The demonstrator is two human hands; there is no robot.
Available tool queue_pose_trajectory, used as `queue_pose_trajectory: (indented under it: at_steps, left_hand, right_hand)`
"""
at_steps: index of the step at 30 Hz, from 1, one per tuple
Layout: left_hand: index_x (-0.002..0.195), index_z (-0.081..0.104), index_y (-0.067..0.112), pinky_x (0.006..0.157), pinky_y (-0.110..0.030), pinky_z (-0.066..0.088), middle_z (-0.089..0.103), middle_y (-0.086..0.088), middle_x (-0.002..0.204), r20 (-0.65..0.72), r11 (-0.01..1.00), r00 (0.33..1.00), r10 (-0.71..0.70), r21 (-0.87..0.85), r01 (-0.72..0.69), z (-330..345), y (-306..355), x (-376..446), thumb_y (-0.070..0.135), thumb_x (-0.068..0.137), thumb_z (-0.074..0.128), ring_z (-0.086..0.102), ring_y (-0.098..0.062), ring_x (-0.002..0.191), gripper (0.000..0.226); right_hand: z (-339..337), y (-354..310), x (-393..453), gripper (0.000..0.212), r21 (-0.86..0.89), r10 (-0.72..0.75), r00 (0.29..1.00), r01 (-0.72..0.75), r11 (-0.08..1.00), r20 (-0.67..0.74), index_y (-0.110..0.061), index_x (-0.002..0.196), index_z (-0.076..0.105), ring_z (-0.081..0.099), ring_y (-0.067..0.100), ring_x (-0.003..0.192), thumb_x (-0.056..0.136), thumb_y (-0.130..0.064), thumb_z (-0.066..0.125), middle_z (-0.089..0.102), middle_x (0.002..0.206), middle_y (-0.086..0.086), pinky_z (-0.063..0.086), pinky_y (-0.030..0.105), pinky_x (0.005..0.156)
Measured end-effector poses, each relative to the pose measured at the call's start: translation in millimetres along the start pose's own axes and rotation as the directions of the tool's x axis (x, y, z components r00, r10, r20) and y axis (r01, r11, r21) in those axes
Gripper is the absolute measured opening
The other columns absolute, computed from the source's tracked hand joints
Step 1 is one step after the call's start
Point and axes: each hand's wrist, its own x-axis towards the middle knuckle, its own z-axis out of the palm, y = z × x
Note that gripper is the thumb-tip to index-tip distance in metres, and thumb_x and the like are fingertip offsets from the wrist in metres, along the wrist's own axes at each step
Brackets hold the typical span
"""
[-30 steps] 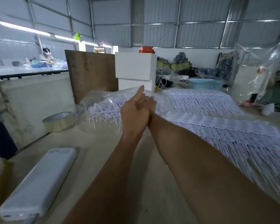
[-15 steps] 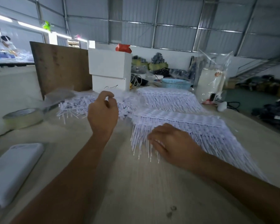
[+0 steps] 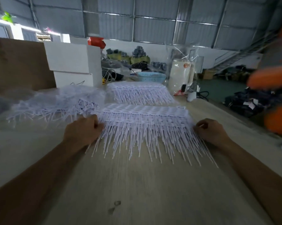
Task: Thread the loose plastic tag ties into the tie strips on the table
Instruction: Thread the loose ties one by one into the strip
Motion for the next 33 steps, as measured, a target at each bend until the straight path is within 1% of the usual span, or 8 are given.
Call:
queue_pose_trajectory:
  at_steps: [6,11,13,17,22,25,28,33]
  left_hand:
    - [0.08,0.05,0.028,0.066,-0.033,0.048,0.063,-0.003,0.075,-0.032,0.994,0.999,0.033,-0.101,-0.036,-0.2,-1.1,-7.3,0.052,0.098,0.048,0.062,-0.027,0.071,0.03]
    - [0.084,0.048,0.026,0.068,-0.035,0.053,0.063,-0.003,0.077,-0.036,0.999,0.999,0.036,-0.019,-0.036,1.8,0.2,-8.9,0.056,0.098,0.043,0.063,-0.027,0.07,0.034]
    - [0.083,0.047,0.026,0.069,-0.037,0.054,0.063,-0.004,0.076,-0.03,0.999,0.999,0.03,-0.026,-0.031,2.3,0.7,-8.7,0.056,0.098,0.043,0.063,-0.028,0.071,0.033]
    - [0.084,0.048,0.025,0.072,-0.038,0.055,0.064,-0.005,0.078,-0.006,0.999,1.0,0.028,-0.037,-0.028,4.5,0.2,-6.5,0.053,0.099,0.045,0.064,-0.029,0.073,0.031]
    - [0.083,0.048,0.025,0.069,-0.034,0.052,0.063,-0.002,0.077,-0.019,0.999,1.0,0.008,-0.054,-0.009,6.1,-0.9,-5.6,0.053,0.097,0.046,0.062,-0.025,0.071,0.032]
    - [0.084,0.049,0.025,0.068,-0.033,0.05,0.063,-0.001,0.079,-0.022,0.999,1.0,0.0,-0.05,-0.001,8.2,-0.6,-4.9,0.052,0.097,0.046,0.062,-0.025,0.073,0.03]
    - [0.084,0.049,0.025,0.069,-0.033,0.05,0.063,-0.001,0.08,-0.018,0.998,1.0,-0.001,-0.063,0.0,8.5,-0.6,-3.3,0.05,0.097,0.047,0.062,-0.025,0.074,0.028]
    - [0.083,0.046,0.026,0.067,-0.032,0.047,0.061,0.0,0.078,-0.002,0.998,1.0,-0.003,-0.066,0.002,6.6,0.5,-3.6,0.049,0.098,0.046,0.06,-0.023,0.073,0.027]
  right_hand:
    - [3.1,6.6,18.9,0.03,0.244,0.177,0.972,-0.136,0.96,-0.152,-0.009,0.112,0.062,0.062,0.029,0.092,0.095,-0.034,0.063,0.066,0.108,0.01,0.044,0.031,0.076]
    - [0.9,-11.7,46.4,0.025,0.333,0.268,0.963,-0.247,0.91,-0.018,-0.005,0.09,0.067,0.056,0.019,0.068,0.099,-0.024,0.054,0.062,0.074,0.003,0.04,0.025,0.064]
    - [0.2,-21.4,62.7,0.011,0.386,0.263,0.965,-0.234,0.892,-0.023,-0.013,0.089,0.062,0.054,0.02,0.077,0.096,-0.02,0.056,0.059,0.084,0.004,0.04,0.026,0.066]
    - [9.0,-30.7,90.5,0.018,0.34,0.224,0.974,-0.196,0.92,-0.046,-0.005,0.097,0.063,0.056,0.025,0.07,0.092,-0.022,0.066,0.062,0.085,0.012,0.039,0.024,0.053]
    - [11.7,-36.4,105.1,0.025,0.199,0.268,0.963,-0.263,0.944,0.001,-0.007,0.072,0.048,0.046,0.022,0.054,0.086,-0.005,0.068,0.049,0.068,0.01,0.031,0.023,0.041]
    - [6.2,-44.3,110.7,0.006,0.145,0.217,0.967,-0.197,0.97,-0.137,-0.006,0.093,0.056,0.056,0.027,0.074,0.091,-0.009,0.062,0.058,0.087,0.012,0.034,0.025,0.048]
    - [3.6,-56.1,114.0,0.018,0.2,0.074,0.977,-0.033,0.979,-0.201,0.001,0.104,0.069,0.06,0.026,0.081,0.096,-0.011,0.059,0.067,0.095,0.016,0.044,0.031,0.061]
    - [-4.3,-88.7,103.6,0.015,0.513,-0.043,0.972,0.158,0.843,-0.23,0.001,0.103,0.074,0.063,0.019,0.081,0.094,-0.002,0.062,0.071,0.098,0.012,0.051,0.025,0.065]
